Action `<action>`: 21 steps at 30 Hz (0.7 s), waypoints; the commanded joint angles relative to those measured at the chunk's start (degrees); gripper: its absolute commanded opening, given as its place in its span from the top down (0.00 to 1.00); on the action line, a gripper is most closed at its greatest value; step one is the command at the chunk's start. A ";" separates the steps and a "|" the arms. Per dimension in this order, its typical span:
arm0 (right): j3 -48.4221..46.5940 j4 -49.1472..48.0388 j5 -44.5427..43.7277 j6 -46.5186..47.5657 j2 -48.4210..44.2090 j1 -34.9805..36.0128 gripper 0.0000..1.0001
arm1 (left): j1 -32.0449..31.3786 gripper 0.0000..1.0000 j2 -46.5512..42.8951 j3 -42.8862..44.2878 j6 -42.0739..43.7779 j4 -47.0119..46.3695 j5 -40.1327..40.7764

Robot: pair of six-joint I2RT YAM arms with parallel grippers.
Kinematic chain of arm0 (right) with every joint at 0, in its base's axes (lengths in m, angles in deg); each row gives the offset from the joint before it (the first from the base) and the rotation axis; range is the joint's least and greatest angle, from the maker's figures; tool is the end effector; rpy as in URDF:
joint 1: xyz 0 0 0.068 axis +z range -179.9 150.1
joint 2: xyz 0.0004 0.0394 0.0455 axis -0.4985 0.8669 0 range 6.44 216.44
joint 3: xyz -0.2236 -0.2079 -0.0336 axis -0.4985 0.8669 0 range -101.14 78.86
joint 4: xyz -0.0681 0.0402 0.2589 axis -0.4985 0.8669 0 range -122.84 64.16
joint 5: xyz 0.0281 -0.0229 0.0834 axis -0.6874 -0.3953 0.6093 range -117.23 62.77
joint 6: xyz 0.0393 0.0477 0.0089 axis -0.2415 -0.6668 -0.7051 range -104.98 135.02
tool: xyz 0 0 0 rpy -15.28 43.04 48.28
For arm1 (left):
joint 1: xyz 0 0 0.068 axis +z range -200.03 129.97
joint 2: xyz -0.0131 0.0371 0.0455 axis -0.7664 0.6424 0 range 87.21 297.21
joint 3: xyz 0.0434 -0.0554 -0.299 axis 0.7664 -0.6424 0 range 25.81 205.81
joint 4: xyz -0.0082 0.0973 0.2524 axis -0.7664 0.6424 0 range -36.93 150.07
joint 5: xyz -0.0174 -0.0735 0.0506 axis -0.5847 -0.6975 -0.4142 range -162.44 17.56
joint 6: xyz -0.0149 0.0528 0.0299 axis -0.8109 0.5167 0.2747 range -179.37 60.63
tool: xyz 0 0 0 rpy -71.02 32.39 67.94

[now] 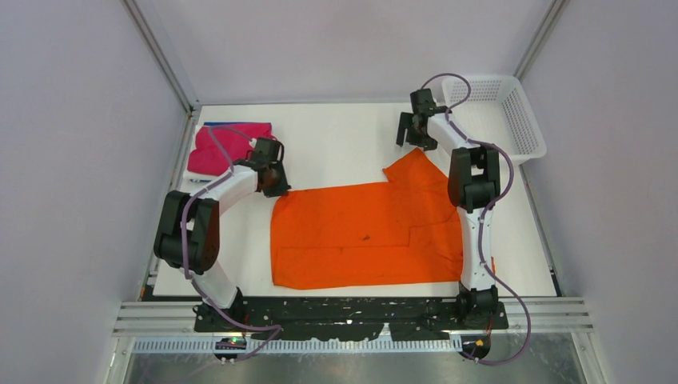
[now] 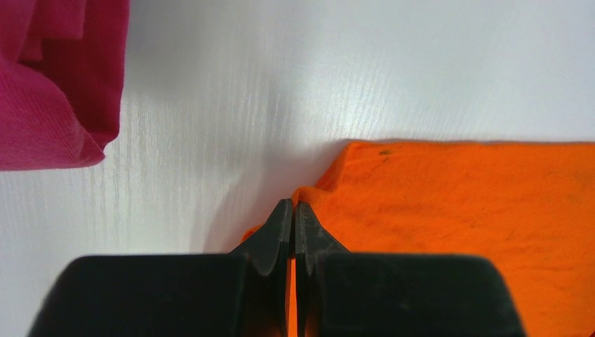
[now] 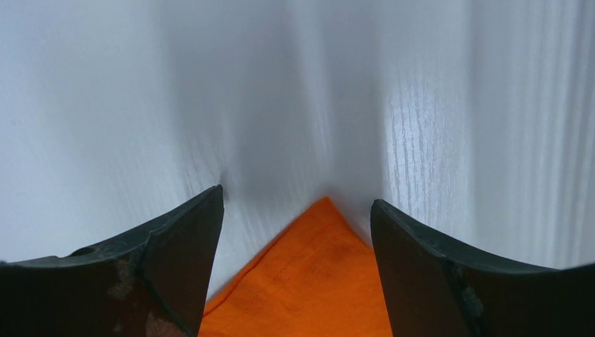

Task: Fold and stack the t-shirts
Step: Grab the side of the flattened tshirt furthest away from the robot with both arms

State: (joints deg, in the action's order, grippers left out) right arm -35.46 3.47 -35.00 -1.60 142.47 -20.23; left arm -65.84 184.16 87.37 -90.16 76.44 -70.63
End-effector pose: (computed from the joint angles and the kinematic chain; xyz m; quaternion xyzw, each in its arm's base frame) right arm 0.5518 0.0876 0.1802 0.0768 0.9562 -0.0008 0.2825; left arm 0.3484 -0.0972 0.2080 -0.1297 0.9542 -0.0925 0.2533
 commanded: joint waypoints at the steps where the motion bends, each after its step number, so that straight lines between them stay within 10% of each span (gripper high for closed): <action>1: 1.75 2.40 -0.30 -0.33 -2.54 0.04 0.20 | -0.27 1.00 -2.74 -0.38 0.64 -1.50 -0.53; 10: 8.57 0.25 -2.70 0.40 -6.89 0.26 0.48 | -0.31 1.00 -4.23 -1.33 0.99 -1.39 -0.15; 15: 10.45 -2.31 -1.84 1.91 -9.75 0.51 0.91 | -0.36 1.00 -5.05 -1.54 1.33 -1.36 -0.27; 21: 19.49 -5.96 -4.53 6.48 -19.28 2.89 0.95 | -1.24 1.00 -8.90 -4.88 1.04 -2.17 0.20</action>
State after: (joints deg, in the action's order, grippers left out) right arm -21.03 0.32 -37.12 1.20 133.38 -19.57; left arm -66.15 180.09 84.96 -89.98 76.29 -70.61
